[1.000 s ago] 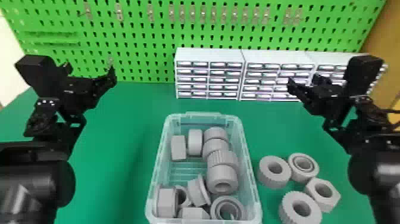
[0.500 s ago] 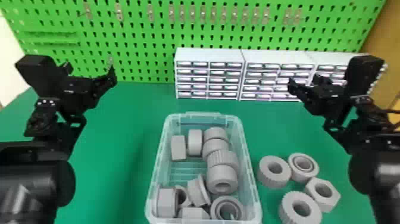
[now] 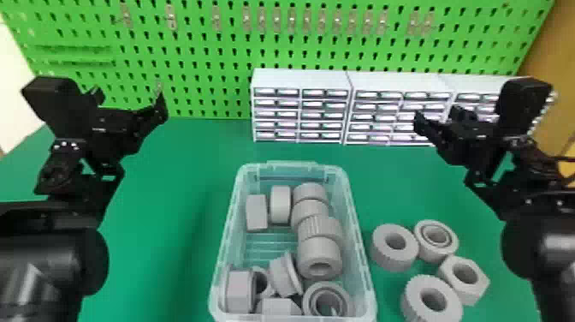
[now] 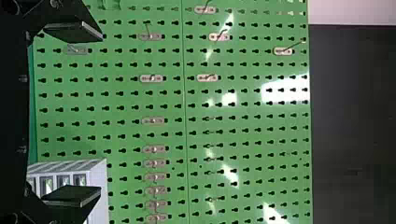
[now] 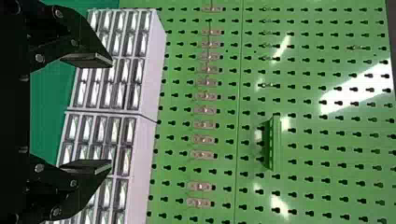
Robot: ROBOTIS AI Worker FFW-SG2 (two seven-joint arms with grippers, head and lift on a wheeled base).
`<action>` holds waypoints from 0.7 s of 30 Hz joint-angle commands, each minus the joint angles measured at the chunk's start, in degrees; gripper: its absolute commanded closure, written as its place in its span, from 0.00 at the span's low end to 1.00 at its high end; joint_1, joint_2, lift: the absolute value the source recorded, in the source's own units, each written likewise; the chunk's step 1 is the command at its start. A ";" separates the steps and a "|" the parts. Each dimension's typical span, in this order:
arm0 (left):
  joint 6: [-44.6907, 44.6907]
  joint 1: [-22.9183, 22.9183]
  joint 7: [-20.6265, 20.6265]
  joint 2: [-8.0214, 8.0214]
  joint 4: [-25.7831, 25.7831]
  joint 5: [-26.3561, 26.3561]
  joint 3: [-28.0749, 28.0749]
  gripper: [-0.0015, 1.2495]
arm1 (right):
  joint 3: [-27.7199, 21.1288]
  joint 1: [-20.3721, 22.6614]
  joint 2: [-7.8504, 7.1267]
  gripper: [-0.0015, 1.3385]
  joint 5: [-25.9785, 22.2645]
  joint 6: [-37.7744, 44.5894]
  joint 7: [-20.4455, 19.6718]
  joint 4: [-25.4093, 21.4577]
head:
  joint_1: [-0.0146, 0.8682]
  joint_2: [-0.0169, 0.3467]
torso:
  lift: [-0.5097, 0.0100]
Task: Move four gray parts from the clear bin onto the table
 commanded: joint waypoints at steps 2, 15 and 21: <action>0.00 -0.36 0.00 0.20 0.00 0.04 -0.17 0.10 | 0.01 -0.12 0.00 0.37 0.00 0.09 -0.04 -0.06 | 0.78 0.14 | 0.89; 0.00 -0.27 0.00 0.28 0.00 0.22 0.00 0.10 | 0.01 -0.12 0.08 0.37 -0.26 0.09 0.05 -0.06 | 0.78 0.14 | 0.89; 0.00 -0.27 0.00 0.28 0.00 0.22 0.09 0.10 | 0.01 -0.03 0.00 0.37 -0.26 0.09 -0.04 -0.06 | 0.78 0.14 | 0.89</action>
